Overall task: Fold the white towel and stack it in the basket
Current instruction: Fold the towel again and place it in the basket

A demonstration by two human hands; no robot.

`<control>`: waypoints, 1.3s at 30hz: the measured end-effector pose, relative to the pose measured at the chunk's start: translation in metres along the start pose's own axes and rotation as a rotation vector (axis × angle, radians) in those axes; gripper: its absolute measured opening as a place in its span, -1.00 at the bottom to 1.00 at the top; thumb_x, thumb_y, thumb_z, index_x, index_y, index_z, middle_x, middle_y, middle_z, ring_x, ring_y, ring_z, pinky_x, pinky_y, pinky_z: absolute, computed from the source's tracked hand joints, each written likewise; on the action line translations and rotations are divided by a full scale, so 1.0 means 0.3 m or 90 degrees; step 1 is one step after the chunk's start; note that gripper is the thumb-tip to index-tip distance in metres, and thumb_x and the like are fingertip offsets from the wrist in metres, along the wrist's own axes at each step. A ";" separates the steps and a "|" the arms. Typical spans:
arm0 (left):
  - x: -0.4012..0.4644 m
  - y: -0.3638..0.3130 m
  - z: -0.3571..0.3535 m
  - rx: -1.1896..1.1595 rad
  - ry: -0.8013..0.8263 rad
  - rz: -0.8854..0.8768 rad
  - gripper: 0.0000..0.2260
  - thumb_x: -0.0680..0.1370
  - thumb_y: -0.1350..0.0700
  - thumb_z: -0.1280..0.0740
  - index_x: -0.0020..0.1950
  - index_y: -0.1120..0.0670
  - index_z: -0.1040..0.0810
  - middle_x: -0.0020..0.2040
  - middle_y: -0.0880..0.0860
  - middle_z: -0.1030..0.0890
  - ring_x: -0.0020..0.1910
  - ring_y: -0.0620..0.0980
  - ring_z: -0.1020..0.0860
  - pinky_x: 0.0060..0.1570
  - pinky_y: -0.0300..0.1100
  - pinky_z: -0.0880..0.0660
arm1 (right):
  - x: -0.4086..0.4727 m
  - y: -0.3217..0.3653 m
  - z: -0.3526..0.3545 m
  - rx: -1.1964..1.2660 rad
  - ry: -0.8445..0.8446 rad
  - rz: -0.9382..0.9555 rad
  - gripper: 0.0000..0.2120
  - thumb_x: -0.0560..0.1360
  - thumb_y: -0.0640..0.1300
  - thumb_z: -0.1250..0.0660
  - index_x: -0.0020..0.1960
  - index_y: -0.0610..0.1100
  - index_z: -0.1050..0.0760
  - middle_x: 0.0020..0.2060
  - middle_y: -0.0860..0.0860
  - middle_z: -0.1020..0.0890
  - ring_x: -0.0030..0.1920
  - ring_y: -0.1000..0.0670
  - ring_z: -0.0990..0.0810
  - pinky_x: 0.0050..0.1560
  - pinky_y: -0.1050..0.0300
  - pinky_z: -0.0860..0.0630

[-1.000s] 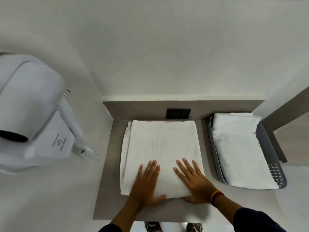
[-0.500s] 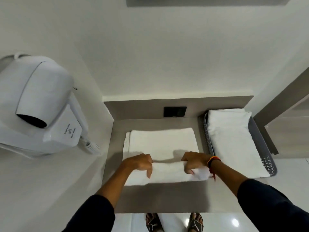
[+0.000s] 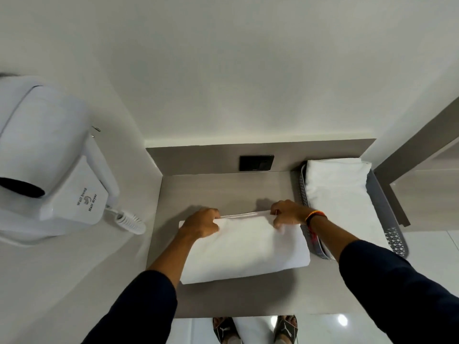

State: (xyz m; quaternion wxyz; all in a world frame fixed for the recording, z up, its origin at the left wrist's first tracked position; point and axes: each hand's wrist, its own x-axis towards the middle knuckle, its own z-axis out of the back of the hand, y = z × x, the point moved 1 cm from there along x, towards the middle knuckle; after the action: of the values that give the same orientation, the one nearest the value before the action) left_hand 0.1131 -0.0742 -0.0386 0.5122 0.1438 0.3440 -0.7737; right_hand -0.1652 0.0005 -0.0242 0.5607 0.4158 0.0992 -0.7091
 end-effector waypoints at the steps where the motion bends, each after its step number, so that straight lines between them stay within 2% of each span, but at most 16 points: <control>1: 0.001 0.007 -0.031 0.017 -0.043 -0.006 -0.70 0.49 0.12 -0.40 0.22 0.08 -0.59 0.20 0.10 -0.65 0.17 0.13 -0.61 0.19 0.00 -0.57 | 0.010 -0.010 -0.030 -0.002 -0.030 0.000 -0.59 0.42 -0.17 -0.46 0.25 -0.14 -0.57 0.24 -0.15 -0.61 0.18 -0.18 -0.58 0.00 0.06 -0.56; 3: -0.004 0.020 -0.081 0.067 -0.141 -0.028 -0.71 0.52 0.10 -0.38 0.24 0.07 -0.58 0.22 0.08 -0.65 0.20 0.12 -0.59 0.21 -0.04 -0.55 | 0.014 -0.025 -0.079 -0.002 -0.081 0.016 -0.63 0.47 -0.15 -0.39 0.27 -0.13 -0.54 0.27 -0.17 -0.62 0.24 -0.21 -0.57 0.16 -0.01 -0.56; 5: -0.011 0.025 -0.121 0.150 -0.217 -0.044 -0.70 0.54 0.08 -0.36 0.28 0.05 -0.55 0.28 0.07 -0.61 0.28 0.10 -0.53 0.32 -0.03 -0.46 | -0.002 -0.034 -0.121 -0.057 -0.131 0.028 -0.57 0.50 -0.10 -0.32 0.36 -0.11 -0.45 0.35 -0.13 -0.56 0.31 -0.21 -0.53 0.26 -0.10 -0.51; 8: -0.045 -0.009 -0.179 0.210 -0.301 -0.028 -0.63 0.59 0.08 -0.29 0.41 0.05 -0.47 0.42 0.07 -0.50 0.45 0.11 -0.39 0.53 0.16 -0.18 | -0.032 -0.016 -0.211 -0.188 -0.343 0.026 -0.48 0.55 -0.01 -0.22 0.50 -0.10 -0.35 0.38 -0.13 -0.52 0.36 -0.23 -0.48 0.32 -0.27 -0.44; 10: -0.076 -0.048 -0.224 0.186 -0.359 -0.083 -0.62 0.61 0.03 -0.23 0.42 0.04 -0.48 0.44 0.07 -0.49 0.48 0.10 -0.38 0.54 0.27 -0.07 | -0.053 0.022 -0.290 -0.171 -0.425 0.081 -0.47 0.64 0.07 -0.11 0.57 -0.07 -0.30 0.49 -0.14 -0.45 0.50 -0.21 -0.39 0.45 -0.36 -0.30; 12: -0.095 -0.064 -0.288 0.181 -0.334 -0.150 -0.54 0.64 -0.07 -0.11 0.52 0.04 -0.37 0.55 0.07 -0.37 0.57 0.09 -0.27 0.54 0.30 -0.01 | -0.064 0.051 -0.378 -0.173 -0.401 0.151 -0.44 0.69 0.19 0.04 0.65 0.04 -0.13 0.63 -0.08 -0.25 0.63 -0.17 -0.20 0.56 -0.38 -0.07; 15: -0.090 -0.042 -0.361 0.221 -0.232 -0.151 -0.40 0.64 -0.24 0.08 0.64 -0.02 -0.04 0.65 0.02 0.00 0.64 0.07 0.02 0.56 0.27 0.11 | -0.051 0.053 -0.467 -0.201 -0.332 0.151 -0.38 0.67 0.30 0.16 0.67 0.11 0.04 0.68 -0.01 0.01 0.68 -0.14 0.02 0.59 -0.38 0.16; 19: -0.054 -0.032 -0.366 0.240 -0.211 -0.134 -0.37 0.62 -0.27 0.12 0.64 -0.02 -0.06 0.65 0.04 -0.08 0.63 0.10 -0.04 0.55 0.29 0.01 | -0.013 0.044 -0.483 -0.209 -0.338 0.133 -0.37 0.66 0.29 0.11 0.67 0.12 0.06 0.68 0.00 -0.01 0.68 -0.13 0.02 0.58 -0.42 0.09; 24: -0.014 -0.039 -0.351 0.244 -0.175 -0.048 -0.33 0.60 -0.33 0.14 0.64 -0.07 0.15 0.67 0.06 0.07 0.64 0.16 0.09 0.58 0.22 0.12 | 0.033 0.044 -0.422 -0.247 -0.340 0.180 -0.38 0.66 0.31 0.09 0.67 0.14 0.01 0.68 -0.02 -0.03 0.67 -0.17 -0.01 0.57 -0.46 0.06; 27: -0.012 -0.081 -0.345 0.219 -0.167 0.071 -0.32 0.61 -0.32 0.06 0.64 -0.02 0.08 0.64 0.16 -0.08 0.59 0.26 -0.11 0.54 0.22 0.00 | 0.028 0.072 -0.390 -0.240 -0.374 0.144 -0.37 0.66 0.30 0.04 0.67 0.10 -0.03 0.68 -0.05 -0.03 0.67 -0.21 -0.02 0.56 -0.47 0.04; 30: -0.013 -0.115 -0.330 0.212 -0.193 0.167 -0.29 0.60 -0.34 0.01 0.59 0.12 -0.15 0.52 0.22 -0.37 0.44 0.25 -0.39 0.45 0.20 -0.22 | -0.011 0.073 -0.404 -0.159 -0.437 0.072 -0.34 0.66 0.28 -0.03 0.68 0.08 0.02 0.68 -0.08 0.03 0.67 -0.23 0.06 0.57 -0.48 0.05; 32: -0.020 -0.112 -0.319 0.163 -0.193 0.193 -0.22 0.56 -0.39 -0.02 0.57 0.15 -0.20 0.47 0.20 -0.45 0.40 0.22 -0.46 0.40 0.17 -0.30 | -0.042 0.047 -0.433 -0.044 -0.454 0.006 -0.29 0.64 0.33 -0.05 0.67 0.15 0.13 0.69 -0.09 0.13 0.67 -0.24 0.11 0.57 -0.43 0.11; 33: -0.025 -0.105 -0.318 0.124 -0.183 0.198 -0.19 0.53 -0.42 -0.04 0.58 0.14 -0.16 0.47 0.20 -0.45 0.40 0.22 -0.45 0.40 0.18 -0.30 | -0.055 0.032 -0.448 0.046 -0.451 -0.028 -0.26 0.61 0.37 -0.09 0.66 0.20 0.16 0.68 -0.12 0.12 0.66 -0.27 0.05 0.57 -0.41 0.02; 35: -0.039 -0.092 -0.323 0.045 -0.161 0.194 -0.15 0.49 -0.44 -0.11 0.62 0.02 -0.02 0.53 0.21 -0.34 0.47 0.25 -0.36 0.41 0.24 -0.28 | -0.081 0.016 -0.472 0.267 -0.435 -0.055 -0.19 0.56 0.37 -0.23 0.63 0.29 0.15 0.62 -0.21 -0.10 0.54 -0.29 -0.30 0.49 -0.35 -0.33; 37: -0.050 -0.103 -0.342 -0.019 -0.144 0.172 -0.16 0.49 -0.41 -0.19 0.61 -0.15 0.14 0.60 0.23 -0.15 0.55 0.33 -0.18 0.44 0.26 -0.27 | -0.099 0.016 -0.491 0.518 -0.401 0.002 -0.14 0.54 0.22 -0.40 0.58 0.40 0.14 0.44 -0.02 -0.39 0.36 -0.12 -0.50 0.43 -0.21 -0.48; 39: -0.058 -0.136 -0.360 -0.100 -0.148 0.136 -0.15 0.52 -0.30 -0.29 0.60 -0.22 0.21 0.61 0.22 -0.10 0.54 0.34 -0.18 0.44 0.22 -0.31 | -0.098 0.019 -0.509 0.643 -0.322 0.069 -0.08 0.52 0.10 -0.48 0.57 0.41 0.11 0.38 0.38 -0.35 0.43 0.05 -0.45 0.49 -0.04 -0.40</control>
State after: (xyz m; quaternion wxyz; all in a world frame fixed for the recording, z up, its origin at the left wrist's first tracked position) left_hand 0.0702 0.0211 -0.0908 0.6376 0.0485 0.3248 -0.6969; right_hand -0.0864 0.1120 -0.0986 0.3337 0.4543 -0.4112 -0.7164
